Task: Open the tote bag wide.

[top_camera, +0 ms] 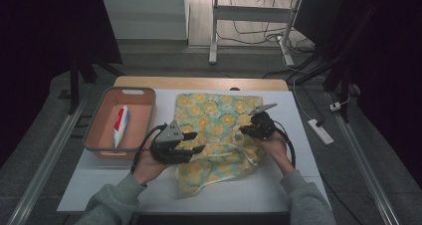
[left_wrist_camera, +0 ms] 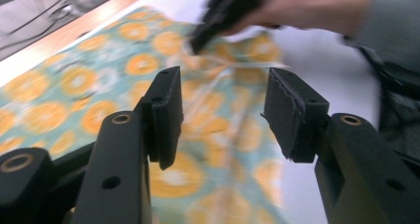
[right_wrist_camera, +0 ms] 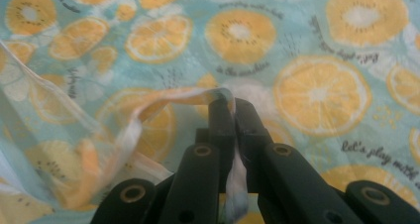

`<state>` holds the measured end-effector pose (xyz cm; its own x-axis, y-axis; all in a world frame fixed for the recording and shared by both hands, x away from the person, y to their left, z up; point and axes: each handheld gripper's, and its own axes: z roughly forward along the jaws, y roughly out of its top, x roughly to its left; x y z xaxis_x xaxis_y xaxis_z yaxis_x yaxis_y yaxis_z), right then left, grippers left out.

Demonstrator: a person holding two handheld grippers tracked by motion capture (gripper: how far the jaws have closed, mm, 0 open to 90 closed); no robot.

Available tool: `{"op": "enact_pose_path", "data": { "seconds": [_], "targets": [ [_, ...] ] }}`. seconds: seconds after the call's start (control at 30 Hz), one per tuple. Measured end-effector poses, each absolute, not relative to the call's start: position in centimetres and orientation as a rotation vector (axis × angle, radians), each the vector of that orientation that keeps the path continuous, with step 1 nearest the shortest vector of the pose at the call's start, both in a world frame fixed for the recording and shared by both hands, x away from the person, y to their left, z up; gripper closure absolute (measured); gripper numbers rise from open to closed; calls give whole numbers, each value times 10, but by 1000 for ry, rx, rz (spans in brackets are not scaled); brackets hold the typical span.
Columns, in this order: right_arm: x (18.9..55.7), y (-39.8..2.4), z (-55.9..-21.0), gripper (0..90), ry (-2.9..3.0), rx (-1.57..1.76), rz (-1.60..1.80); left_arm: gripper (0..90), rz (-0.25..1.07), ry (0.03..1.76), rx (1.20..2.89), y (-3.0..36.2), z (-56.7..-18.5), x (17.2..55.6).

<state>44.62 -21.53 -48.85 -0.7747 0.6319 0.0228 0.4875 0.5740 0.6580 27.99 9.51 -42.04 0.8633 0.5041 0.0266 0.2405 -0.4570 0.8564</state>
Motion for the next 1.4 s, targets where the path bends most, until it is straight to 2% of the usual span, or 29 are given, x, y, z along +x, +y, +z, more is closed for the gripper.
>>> {"op": "enact_pose_path", "data": {
  "seconds": [0.13,0.33,0.63,0.77,0.87,0.93,0.97,1.13,1.33,1.4],
  "targets": [
    [448,-217,-495,871,2605,947,955,475,285,451,2138,70,-429,268],
    [448,-218,-499,871,2611,960,949,460,223,383,2329,20,-470,271],
    [447,-217,-500,870,2615,949,957,474,228,421,2431,-22,-507,296],
    [447,-217,-499,869,2613,942,960,526,231,433,2449,-33,-519,304],
    [446,-219,-497,869,2605,945,960,728,213,424,2453,-35,-522,307],
    [446,-221,-495,869,2595,949,966,860,216,413,2449,-33,-519,305],
    [446,-223,-493,869,2591,955,971,879,193,402,2439,-31,-516,304],
    [444,-235,-481,869,2535,969,1003,886,71,320,2310,-9,-481,290],
    [441,-258,-458,871,2429,1029,1095,886,-2,264,2101,29,-420,275],
    [440,-264,-453,872,2405,1041,1129,886,-16,257,2081,36,-411,274]
  ]
}}
